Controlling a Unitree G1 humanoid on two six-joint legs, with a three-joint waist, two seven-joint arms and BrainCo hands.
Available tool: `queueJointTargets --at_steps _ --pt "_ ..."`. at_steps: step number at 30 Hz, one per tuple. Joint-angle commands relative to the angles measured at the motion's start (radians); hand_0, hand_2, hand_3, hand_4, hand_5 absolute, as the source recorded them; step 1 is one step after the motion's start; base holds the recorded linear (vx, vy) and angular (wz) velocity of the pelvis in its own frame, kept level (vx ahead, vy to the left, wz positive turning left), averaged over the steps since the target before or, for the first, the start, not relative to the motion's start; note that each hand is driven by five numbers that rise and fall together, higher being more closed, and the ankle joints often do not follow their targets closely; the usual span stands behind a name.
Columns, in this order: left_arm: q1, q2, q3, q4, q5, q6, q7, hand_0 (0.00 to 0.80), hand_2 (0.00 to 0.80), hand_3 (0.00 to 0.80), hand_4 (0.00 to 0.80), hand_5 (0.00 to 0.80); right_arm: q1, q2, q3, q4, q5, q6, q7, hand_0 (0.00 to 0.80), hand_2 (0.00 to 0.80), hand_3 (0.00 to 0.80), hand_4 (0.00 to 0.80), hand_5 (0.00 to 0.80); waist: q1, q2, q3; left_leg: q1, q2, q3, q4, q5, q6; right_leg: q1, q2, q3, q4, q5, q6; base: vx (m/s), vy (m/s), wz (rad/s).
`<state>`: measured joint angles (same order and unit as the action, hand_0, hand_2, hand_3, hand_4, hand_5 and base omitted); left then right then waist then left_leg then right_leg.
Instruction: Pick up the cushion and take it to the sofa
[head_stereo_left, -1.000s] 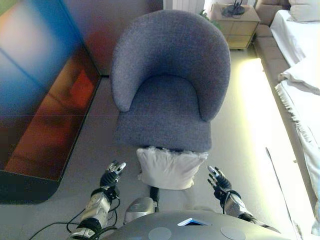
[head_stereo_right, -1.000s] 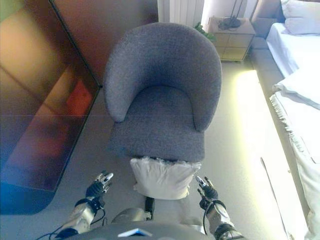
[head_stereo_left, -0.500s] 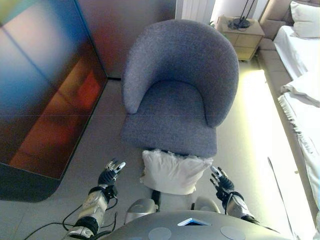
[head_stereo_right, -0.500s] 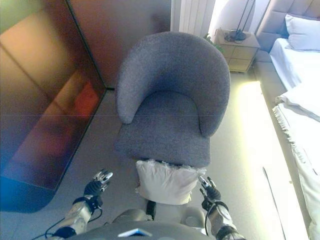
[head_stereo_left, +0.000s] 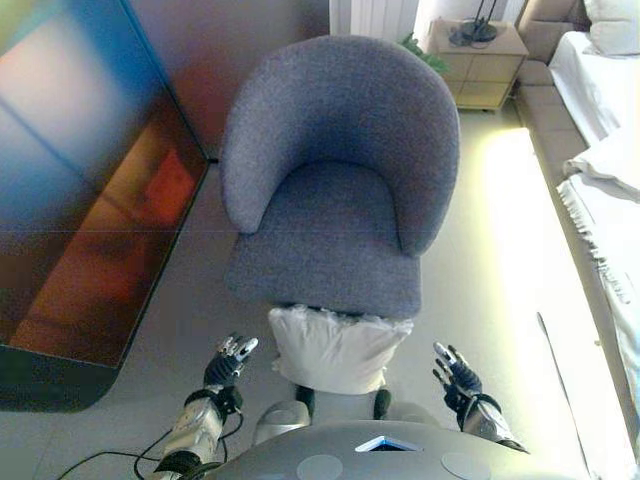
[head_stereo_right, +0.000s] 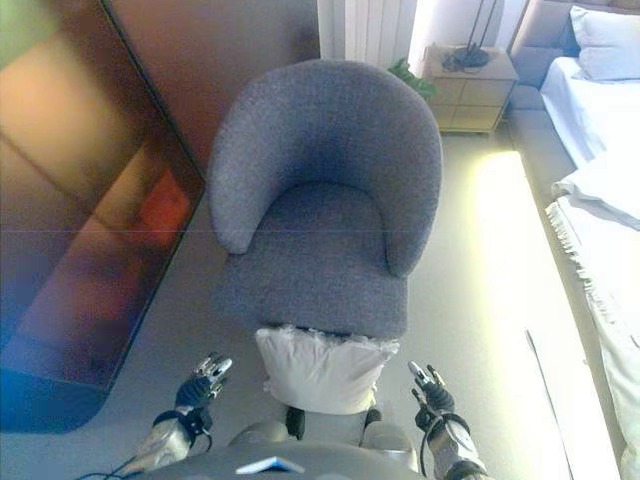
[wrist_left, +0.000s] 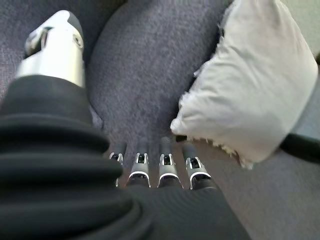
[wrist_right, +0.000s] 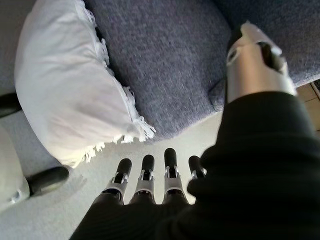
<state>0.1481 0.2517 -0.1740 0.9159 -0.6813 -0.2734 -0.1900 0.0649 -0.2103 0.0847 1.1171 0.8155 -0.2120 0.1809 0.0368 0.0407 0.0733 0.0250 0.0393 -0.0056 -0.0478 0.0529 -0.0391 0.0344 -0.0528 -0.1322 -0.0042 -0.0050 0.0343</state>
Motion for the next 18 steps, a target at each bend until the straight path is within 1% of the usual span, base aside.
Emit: queueJointTargets --at_steps 1,3,5,6,7,8,9,10,11,12,13,14,15,16,17,18 --pt "-0.06 0.015 0.037 -0.019 0.043 -0.039 0.004 0.0 0.0 0.0 0.0 0.0 -0.063 0.003 -0.011 -0.015 -0.012 -0.028 0.017 0.0 0.0 0.0 0.0 0.0 -0.01 -0.034 0.014 -0.005 -0.047 0.011 0.066 -0.073 0.045 -0.032 -0.045 0.012 -0.001 0.056 0.029 0.03 -0.104 0.12" --pt "-0.071 0.014 0.032 -0.01 0.052 -0.034 0.014 0.0 0.0 0.0 0.0 0.0 -0.07 -0.003 0.0 -0.021 -0.041 -0.032 -0.001 0.0 0.0 0.0 0.0 0.0 -0.011 -0.035 0.016 -0.025 -0.043 0.014 0.098 -0.075 0.036 -0.032 -0.043 0.005 0.006 0.047 0.02 0.018 -0.107 0.15" --pt "-0.088 0.006 0.031 -0.002 0.07 -0.032 0.029 0.0 0.0 0.0 0.0 0.0 -0.078 -0.008 0.017 -0.032 -0.094 -0.037 -0.029 0.0 0.0 0.0 0.0 0.0 -0.012 -0.04 0.025 -0.055 -0.051 0.017 0.172 -0.099 0.033 -0.04 -0.049 0.001 0.019 0.039 0.01 -0.009 -0.064 0.14" --pt "-0.098 0.002 0.03 0.003 0.083 -0.034 0.038 0.0 0.0 0.0 0.0 0.0 -0.087 -0.015 0.03 -0.036 -0.121 -0.04 -0.042 0.0 0.0 0.0 0.0 0.0 -0.015 -0.042 0.032 -0.079 -0.053 0.023 0.234 -0.1 0.032 -0.048 -0.051 0.001 0.028 0.032 0.001 -0.032 -0.024 0.2" --pt "-0.11 -0.001 0.021 0.01 0.091 -0.037 0.049 0.0 0.0 0.0 0.0 0.0 -0.096 -0.024 0.048 -0.048 -0.16 -0.042 -0.067 0.0 0.0 0.0 0.0 0.0 -0.017 -0.038 0.045 -0.115 -0.046 0.026 0.292 -0.065 0.021 -0.057 -0.047 -0.001 0.042 0.027 -0.008 -0.03 -0.002 0.22" --pt "-0.118 -0.002 0.011 0.015 0.093 -0.037 0.059 0.0 0.0 0.0 0.0 0.0 -0.103 -0.032 0.06 -0.052 -0.2 -0.047 -0.091 0.0 0.0 0.0 0.0 0.0 -0.019 -0.034 0.053 -0.136 -0.031 0.033 0.311 -0.036 0.009 -0.061 -0.044 -0.005 0.051 0.024 -0.011 -0.033 0.039 0.26" --pt "-0.131 -0.007 0.0 0.022 0.102 -0.04 0.07 0.0 0.0 0.0 0.0 0.0 -0.115 -0.045 0.074 -0.053 -0.25 -0.055 -0.116 0.0 0.0 0.0 0.0 0.0 -0.022 -0.027 0.063 -0.16 -0.011 0.045 0.305 -0.003 -0.004 -0.069 -0.043 -0.009 0.061 0.022 -0.013 -0.044 0.093 0.23" --pt "-0.157 -0.009 -0.017 0.031 0.115 -0.041 0.083 0.0 0.0 0.0 0.0 0.0 -0.143 -0.065 0.09 -0.047 -0.307 -0.06 -0.138 0.0 0.0 0.0 0.0 0.0 -0.022 -0.015 0.079 -0.186 0.009 0.046 0.278 0.04 -0.02 -0.08 -0.044 -0.011 0.069 0.016 -0.012 -0.087 0.128 0.17" --pt "-0.173 -0.009 -0.026 0.036 0.123 -0.046 0.093 0.0 0.0 0.0 0.0 0.0 -0.161 -0.076 0.099 -0.04 -0.329 -0.065 -0.151 0.0 0.0 0.0 0.0 0.0 -0.02 -0.007 0.089 -0.203 0.022 0.043 0.258 0.072 -0.032 -0.085 -0.043 -0.011 0.072 0.012 -0.012 -0.165 0.18 0.07" --pt "-0.214 -0.008 -0.047 0.049 0.153 -0.052 0.122 0.0 0.0 0.0 0.0 0.0 -0.204 -0.098 0.12 -0.025 -0.384 -0.072 -0.195 0.0 0.0 0.0 0.0 0.0 -0.018 0.007 0.112 -0.242 0.046 0.044 0.228 0.117 -0.05 -0.096 -0.044 -0.009 0.074 0.0 -0.011 -0.204 0.163 0.02" --pt "-0.247 -0.007 -0.061 0.062 0.162 -0.056 0.142 0.0 0.0 0.0 0.0 0.0 -0.235 -0.111 0.132 -0.013 -0.423 -0.071 -0.213 0.0 0.0 0.0 0.0 0.0 -0.02 0.008 0.127 -0.256 0.055 0.065 0.224 0.103 -0.047 -0.108 -0.057 -0.018 0.078 -0.006 -0.01 -0.227 0.153 -0.01" --pt "-0.285 -0.005 -0.069 0.081 0.179 -0.057 0.161 0.0 0.0 0.0 0.0 0.0 -0.27 -0.12 0.144 0.003 -0.458 -0.067 -0.238 0.0 0.0 0.0 0.0 0.0 -0.024 0.008 0.137 -0.26 0.059 0.09 0.212 0.07 -0.039 -0.131 -0.074 -0.032 0.088 -0.01 -0.007 -0.225 0.115 -0.13" --pt "-0.336 0.001 -0.082 0.114 0.207 -0.071 0.186 0.0 0.0 0.0 0.0 0.0 -0.318 -0.129 0.169 0.025 -0.484 -0.049 -0.259 0.0 0.0 0.0 0.0 0.0 -0.03 0.012 0.155 -0.269 0.06 0.106 0.202 0.037 -0.031 -0.18 -0.1 -0.051 0.123 -0.014 0.0 -0.229 0.121 -0.22" --pt "-0.368 0.012 -0.097 0.134 0.225 -0.087 0.203 0.0 0.0 0.0 0.0 0.0 -0.352 -0.133 0.187 0.035 -0.484 -0.032 -0.273 0.0 0.0 0.0 0.0 0.0 -0.033 0.015 0.173 -0.289 0.055 0.105 0.21 0.018 -0.029 -0.229 -0.118 -0.056 0.165 -0.017 0.006 -0.217 0.113 -0.29" --pt "-0.391 0.018 -0.109 0.146 0.227 -0.1 0.209 0.0 0.0 0.0 0.0 0.0 -0.374 -0.137 0.198 0.04 -0.477 -0.031 -0.281 0.0 0.0 0.0 0.0 0.0 -0.035 0.016 0.191 -0.313 0.054 0.107 0.231 0.013 -0.03 -0.264 -0.127 -0.057 0.196 -0.02 0.007 -0.238 0.091 -0.21" --pt "-0.428 0.027 -0.131 0.151 0.232 -0.113 0.232 0.0 0.0 0.0 0.0 0.0 -0.413 -0.142 0.217 0.044 -0.468 -0.03 -0.302 0.0 0.0 0.0 0.0 0.0 -0.04 0.016 0.224 -0.361 0.053 0.107 0.271 0.001 -0.029 -0.328 -0.141 -0.052 0.245 -0.02 0.01 -0.256 0.072 -0.04"
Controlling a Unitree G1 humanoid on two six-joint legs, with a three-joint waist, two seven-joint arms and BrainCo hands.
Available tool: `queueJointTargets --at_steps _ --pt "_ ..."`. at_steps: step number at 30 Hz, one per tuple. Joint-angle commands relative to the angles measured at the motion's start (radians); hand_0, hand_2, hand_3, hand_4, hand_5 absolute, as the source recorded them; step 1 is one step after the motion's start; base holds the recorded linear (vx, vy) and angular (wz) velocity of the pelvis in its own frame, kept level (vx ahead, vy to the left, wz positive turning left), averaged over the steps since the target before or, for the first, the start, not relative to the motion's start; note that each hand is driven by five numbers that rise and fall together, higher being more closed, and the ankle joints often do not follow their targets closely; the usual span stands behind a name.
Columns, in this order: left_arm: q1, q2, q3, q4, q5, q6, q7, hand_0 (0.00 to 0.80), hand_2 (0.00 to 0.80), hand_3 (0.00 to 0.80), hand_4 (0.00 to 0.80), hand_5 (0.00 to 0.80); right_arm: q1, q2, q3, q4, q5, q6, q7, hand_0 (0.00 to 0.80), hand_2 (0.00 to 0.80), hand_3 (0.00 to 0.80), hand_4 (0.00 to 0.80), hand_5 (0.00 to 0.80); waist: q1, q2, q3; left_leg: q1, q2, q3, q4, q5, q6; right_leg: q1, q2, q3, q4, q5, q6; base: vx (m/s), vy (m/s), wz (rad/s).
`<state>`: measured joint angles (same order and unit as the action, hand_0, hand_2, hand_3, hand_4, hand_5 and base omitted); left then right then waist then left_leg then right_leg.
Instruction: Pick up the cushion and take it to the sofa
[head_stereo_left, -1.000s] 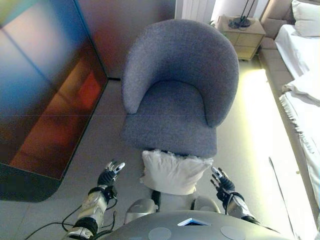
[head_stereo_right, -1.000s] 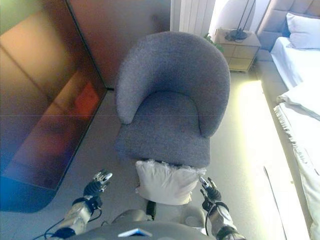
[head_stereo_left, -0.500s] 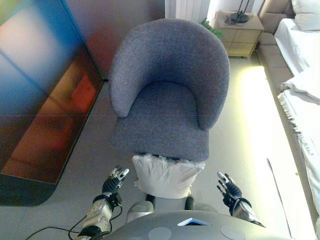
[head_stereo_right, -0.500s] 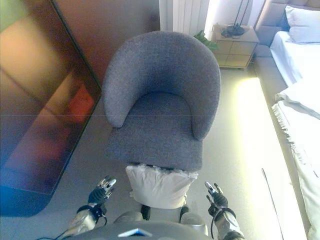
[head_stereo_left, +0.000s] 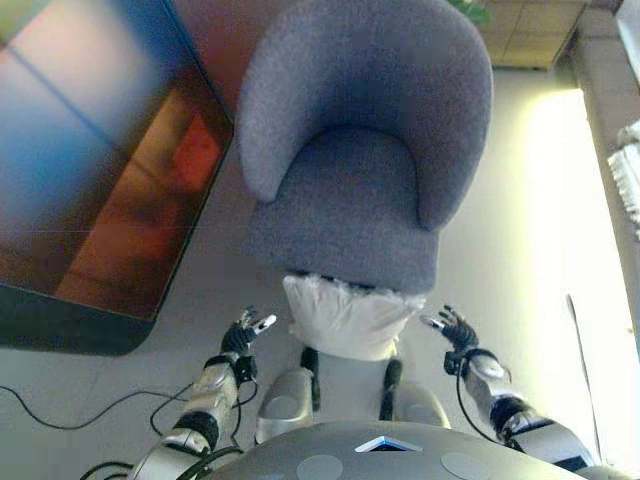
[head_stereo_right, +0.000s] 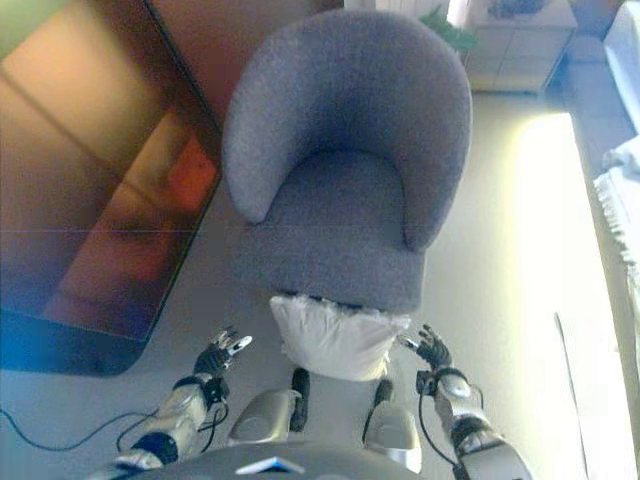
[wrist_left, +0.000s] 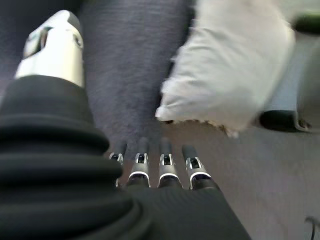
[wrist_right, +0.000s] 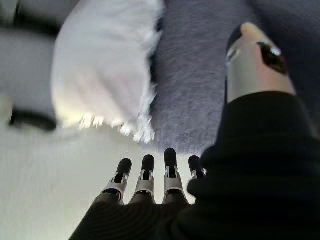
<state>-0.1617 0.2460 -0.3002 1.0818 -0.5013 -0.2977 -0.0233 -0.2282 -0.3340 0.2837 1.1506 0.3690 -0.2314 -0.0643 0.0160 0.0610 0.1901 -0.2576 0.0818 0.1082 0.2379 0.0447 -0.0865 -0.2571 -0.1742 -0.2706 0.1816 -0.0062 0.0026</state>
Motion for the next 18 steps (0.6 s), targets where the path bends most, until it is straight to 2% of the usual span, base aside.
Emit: queueJointTargets --at_steps 1,4,9,10,11,18 --pt "-0.147 0.044 -0.02 -0.018 0.048 -0.093 0.087 0.0 0.0 0.0 0.0 0.0 -0.155 -0.019 0.031 0.009 -0.006 -0.004 -0.07 0.0 0.0 0.0 0.0 0.0 -0.022 -0.007 0.136 -0.124 0.007 -0.008 0.024 -0.004 0.021 -0.091 -0.031 0.096 0.097 -0.015 0.048 -0.243 0.05 0.18" --pt "-0.2 0.067 -0.039 -0.032 0.047 -0.087 0.129 0.0 0.0 0.0 0.0 0.0 -0.217 -0.024 0.042 -0.008 0.043 0.016 -0.077 0.0 0.0 0.0 0.0 0.0 -0.027 -0.021 0.193 -0.227 0.0 -0.009 0.116 -0.036 0.027 -0.194 -0.04 0.118 0.166 -0.015 0.058 -0.16 0.037 0.1" --pt "-0.254 0.096 -0.031 -0.063 0.049 -0.081 0.147 0.0 0.0 0.0 0.0 0.0 -0.28 -0.048 0.014 -0.023 0.083 0.03 -0.087 0.0 0.0 0.0 0.0 0.0 -0.025 -0.027 0.248 -0.383 -0.002 -0.014 0.265 -0.097 0.043 -0.342 -0.037 0.126 0.28 -0.036 0.055 -0.104 0.028 -0.08" --pt "-0.27 0.103 -0.032 -0.074 0.045 -0.083 0.151 0.0 0.0 0.0 0.0 0.0 -0.295 -0.055 0.009 -0.031 0.085 0.025 -0.095 0.0 0.0 0.0 0.0 0.0 -0.026 -0.025 0.262 -0.426 0.001 -0.019 0.308 -0.112 0.048 -0.39 -0.034 0.131 0.324 -0.047 0.051 -0.048 0.042 -0.05" --pt "-0.279 0.107 -0.033 -0.082 0.044 -0.084 0.155 0.0 0.0 0.0 0.0 0.0 -0.304 -0.06 0.007 -0.039 0.083 0.022 -0.101 0.0 0.0 0.0 0.0 0.0 -0.025 -0.021 0.273 -0.447 0.005 -0.026 0.352 -0.153 0.045 -0.416 -0.033 0.141 0.374 -0.083 0.054 -0.025 0.042 -0.05" --pt "-0.369 0.14 -0.031 -0.125 0.026 -0.089 0.202 0.0 0.0 0.0 0.0 0.0 -0.395 -0.114 0.046 -0.129 0.044 0.033 -0.117 0.0 0.0 0.0 0.0 0.0 -0.037 -0.006 0.324 -0.72 0.023 -0.054 0.645 -0.25 0.081 -0.695 -0.032 0.202 0.677 -0.156 0.014 -0.06 0.031 -0.08"
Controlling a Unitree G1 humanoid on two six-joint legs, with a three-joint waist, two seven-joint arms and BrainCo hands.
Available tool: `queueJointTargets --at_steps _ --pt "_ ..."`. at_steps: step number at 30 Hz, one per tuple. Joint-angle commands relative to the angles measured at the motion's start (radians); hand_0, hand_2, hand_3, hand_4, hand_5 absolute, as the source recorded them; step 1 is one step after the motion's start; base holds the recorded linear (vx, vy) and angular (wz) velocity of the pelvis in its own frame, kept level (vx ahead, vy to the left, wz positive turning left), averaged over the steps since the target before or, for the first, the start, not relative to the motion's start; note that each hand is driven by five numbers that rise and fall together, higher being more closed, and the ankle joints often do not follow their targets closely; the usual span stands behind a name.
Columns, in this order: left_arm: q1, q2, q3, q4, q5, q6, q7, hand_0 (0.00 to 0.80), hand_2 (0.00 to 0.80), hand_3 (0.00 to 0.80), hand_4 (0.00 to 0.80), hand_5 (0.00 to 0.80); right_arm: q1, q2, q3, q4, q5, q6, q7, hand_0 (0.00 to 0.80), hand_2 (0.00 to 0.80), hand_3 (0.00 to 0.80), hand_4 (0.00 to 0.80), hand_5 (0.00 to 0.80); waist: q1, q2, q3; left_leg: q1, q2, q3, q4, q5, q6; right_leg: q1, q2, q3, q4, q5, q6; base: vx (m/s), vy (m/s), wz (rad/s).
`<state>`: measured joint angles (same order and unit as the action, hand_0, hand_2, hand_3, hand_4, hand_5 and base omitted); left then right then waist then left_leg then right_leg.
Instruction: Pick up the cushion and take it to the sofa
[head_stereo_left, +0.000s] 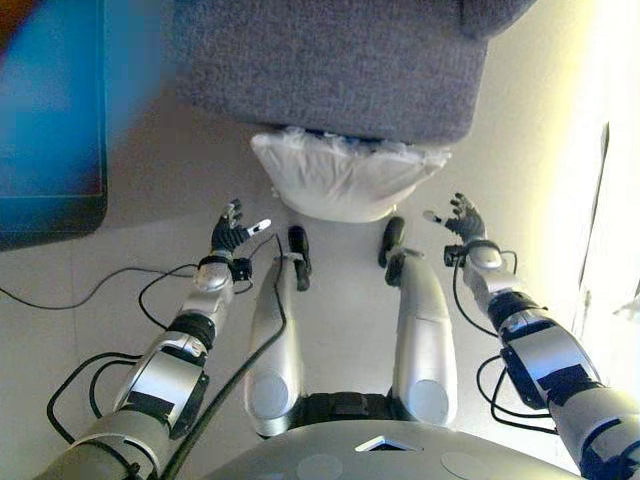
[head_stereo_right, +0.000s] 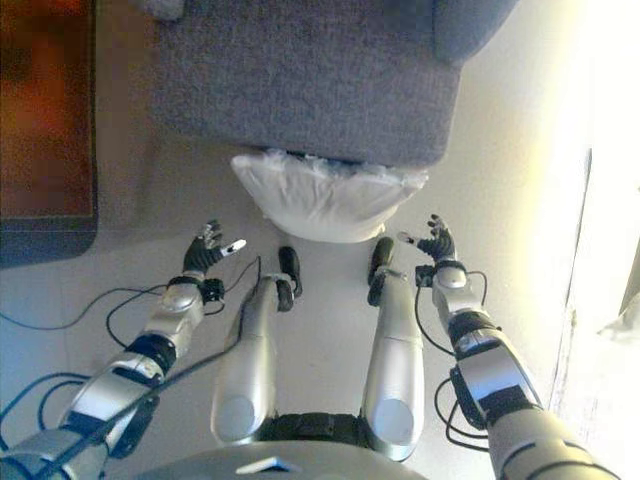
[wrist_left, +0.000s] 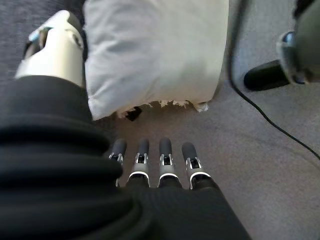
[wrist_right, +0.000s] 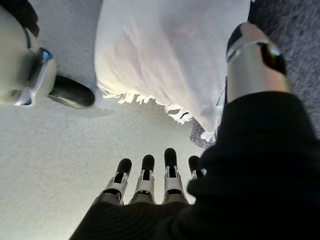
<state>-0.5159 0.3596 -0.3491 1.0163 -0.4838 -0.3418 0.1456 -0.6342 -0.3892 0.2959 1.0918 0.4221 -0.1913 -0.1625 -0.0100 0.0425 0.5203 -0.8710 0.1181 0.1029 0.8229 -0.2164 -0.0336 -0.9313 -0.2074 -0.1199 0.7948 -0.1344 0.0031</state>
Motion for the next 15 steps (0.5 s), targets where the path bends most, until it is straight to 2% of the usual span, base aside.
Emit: queueJointTargets --at_steps 1,7,15 --pt "-0.026 0.033 0.018 -0.057 0.006 -0.043 0.034 0.0 0.0 0.0 0.0 0.0 0.002 -0.065 0.041 -0.078 -0.005 -0.005 -0.017 0.0 0.0 0.0 0.0 0.0 -0.013 0.014 -0.002 -0.13 -0.014 -0.049 0.086 0.002 0.032 -0.048 0.002 0.057 0.094 -0.035 0.01 -0.032 -0.01 -0.03" --pt "-0.098 0.103 0.011 -0.073 -0.054 -0.051 -0.034 0.0 0.0 0.0 0.0 0.0 -0.067 -0.119 0.081 -0.122 0.032 0.015 0.02 0.0 0.0 0.0 0.0 0.0 -0.031 0.021 0.0 -0.348 -0.009 -0.049 0.325 -0.08 0.049 -0.277 0.015 0.097 0.31 -0.097 -0.015 -0.002 -0.007 0.03" --pt "-0.176 0.146 -0.012 -0.123 -0.141 -0.029 -0.069 0.0 0.0 0.0 0.0 0.0 -0.13 -0.169 0.101 -0.151 0.104 0.013 0.063 0.0 0.0 0.0 0.0 0.0 -0.046 0.023 0.0 -0.534 0.013 -0.05 0.535 -0.15 0.057 -0.458 0.023 0.133 0.502 -0.167 -0.032 0.035 -0.029 0.05"
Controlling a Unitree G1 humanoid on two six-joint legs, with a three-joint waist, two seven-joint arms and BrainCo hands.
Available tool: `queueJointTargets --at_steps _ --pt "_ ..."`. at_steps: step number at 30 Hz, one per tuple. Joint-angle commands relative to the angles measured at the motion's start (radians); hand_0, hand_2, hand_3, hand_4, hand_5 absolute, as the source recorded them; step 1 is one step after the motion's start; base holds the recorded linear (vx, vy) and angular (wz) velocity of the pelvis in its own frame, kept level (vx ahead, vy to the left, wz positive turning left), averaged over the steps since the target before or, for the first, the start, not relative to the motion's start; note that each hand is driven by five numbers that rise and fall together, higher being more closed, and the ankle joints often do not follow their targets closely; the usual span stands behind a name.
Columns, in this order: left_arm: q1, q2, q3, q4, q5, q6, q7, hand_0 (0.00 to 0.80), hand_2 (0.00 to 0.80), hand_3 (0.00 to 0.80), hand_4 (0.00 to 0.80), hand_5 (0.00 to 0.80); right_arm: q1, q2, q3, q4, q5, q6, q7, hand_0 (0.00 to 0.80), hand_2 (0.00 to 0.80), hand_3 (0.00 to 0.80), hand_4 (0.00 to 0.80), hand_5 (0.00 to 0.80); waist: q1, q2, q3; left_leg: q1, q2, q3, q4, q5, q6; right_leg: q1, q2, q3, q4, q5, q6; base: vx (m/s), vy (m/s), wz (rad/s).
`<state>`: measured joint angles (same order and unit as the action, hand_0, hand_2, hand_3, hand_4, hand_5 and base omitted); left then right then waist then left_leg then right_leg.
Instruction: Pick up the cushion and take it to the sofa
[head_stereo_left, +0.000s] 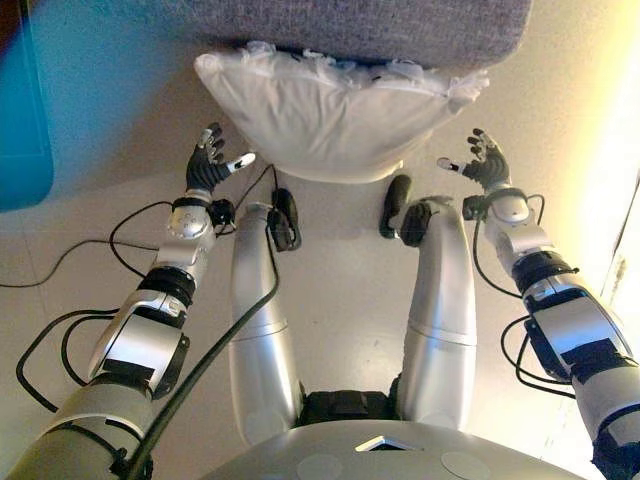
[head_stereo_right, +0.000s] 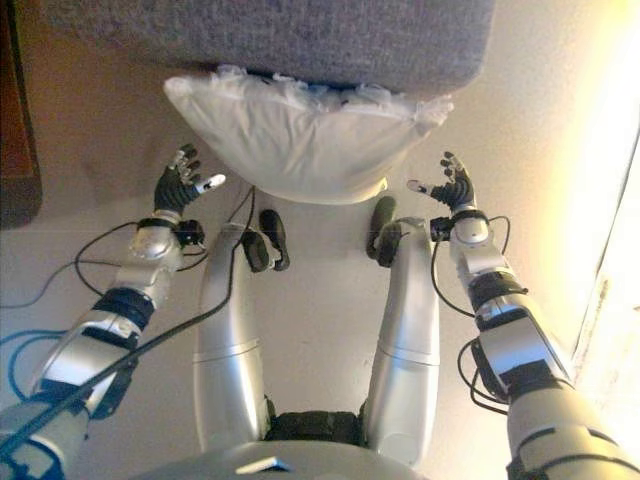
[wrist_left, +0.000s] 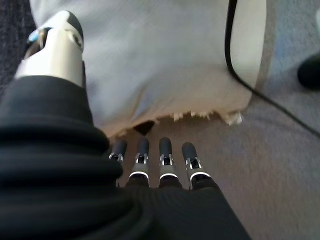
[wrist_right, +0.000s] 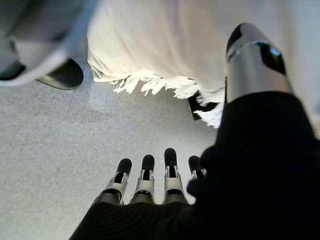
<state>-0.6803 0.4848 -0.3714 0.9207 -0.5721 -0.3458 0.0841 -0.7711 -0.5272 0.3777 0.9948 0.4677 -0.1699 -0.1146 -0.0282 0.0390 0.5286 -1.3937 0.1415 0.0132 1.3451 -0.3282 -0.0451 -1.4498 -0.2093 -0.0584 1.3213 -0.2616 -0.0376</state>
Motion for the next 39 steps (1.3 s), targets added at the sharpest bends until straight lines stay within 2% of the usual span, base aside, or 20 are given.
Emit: queueJointTargets --at_steps 1,7,12,17,27,33,39 --pt "-0.03 0.024 0.007 -0.022 -0.067 -0.02 -0.012 0.0 0.0 0.0 0.0 0.0 -0.011 -0.035 0.023 -0.048 0.08 -0.005 0.025 0.0 0.0 0.0 0.0 0.0 -0.028 0.026 -0.009 -0.028 -0.006 0.039 0.032 -0.044 0.07 0.042 0.024 0.075 -0.001 -0.046 0.009 0.035 -0.021 0.06" --pt "-0.151 0.025 -0.015 0.03 -0.115 0.043 -0.031 0.0 0.0 0.0 0.0 0.0 -0.083 -0.016 0.011 -0.03 0.236 0.023 0.115 0.0 0.0 0.0 0.0 0.0 -0.038 0.02 -0.009 -0.089 0.011 0.036 0.112 -0.067 0.071 -0.023 0.022 0.088 0.087 -0.071 0.005 0.03 -0.022 0.01" --pt "-0.21 0.051 -0.021 0.052 -0.149 0.108 -0.051 0.0 0.0 0.0 0.0 0.0 -0.114 -0.02 0.024 -0.043 0.261 0.058 0.201 0.0 0.0 0.0 0.0 0.0 -0.044 0.017 -0.009 -0.1 0.021 0.029 0.134 -0.057 0.064 -0.033 0.017 0.095 0.107 -0.062 0.004 0.039 -0.023 0.06" --pt "-0.222 0.076 -0.008 0.092 -0.119 0.133 -0.049 0.0 0.0 0.0 0.0 0.0 -0.126 -0.017 0.023 -0.036 0.287 0.089 0.246 0.0 0.0 0.0 0.0 0.0 -0.044 0.019 -0.009 -0.083 0.03 0.028 0.141 -0.04 0.06 -0.017 0.012 0.094 0.113 -0.051 -0.004 0.039 -0.007 0.0" --pt "-0.209 0.092 0.064 0.206 -0.116 0.176 0.028 0.0 0.0 0.0 0.0 0.0 -0.136 -0.009 0.024 -0.022 0.28 0.119 0.266 0.0 0.0 0.0 0.0 0.0 -0.042 0.028 -0.009 -0.051 0.041 0.042 0.158 -0.016 0.057 0.013 0.009 0.092 0.135 -0.04 -0.027 0.029 0.005 -0.01" --pt "-0.202 0.083 0.068 0.2 -0.097 0.149 0.018 0.0 0.0 0.0 0.0 0.0 -0.15 -0.002 0.033 -0.035 0.309 0.135 0.259 0.0 0.0 0.0 0.0 0.0 -0.034 0.026 -0.009 -0.053 0.04 0.043 0.177 -0.01 0.057 0.013 0.008 0.089 0.154 -0.032 -0.029 0.017 -0.003 0.01" --pt "-0.257 0.073 0.043 0.193 -0.124 0.185 0.015 0.0 0.0 0.0 0.0 0.0 -0.177 0.003 0.046 -0.03 0.322 0.149 0.273 0.0 0.0 0.0 0.0 0.0 -0.037 0.022 -0.009 -0.056 0.039 0.044 0.177 -0.004 0.06 0.013 0.005 0.089 0.149 -0.022 -0.023 0.0 0.0 0.0"
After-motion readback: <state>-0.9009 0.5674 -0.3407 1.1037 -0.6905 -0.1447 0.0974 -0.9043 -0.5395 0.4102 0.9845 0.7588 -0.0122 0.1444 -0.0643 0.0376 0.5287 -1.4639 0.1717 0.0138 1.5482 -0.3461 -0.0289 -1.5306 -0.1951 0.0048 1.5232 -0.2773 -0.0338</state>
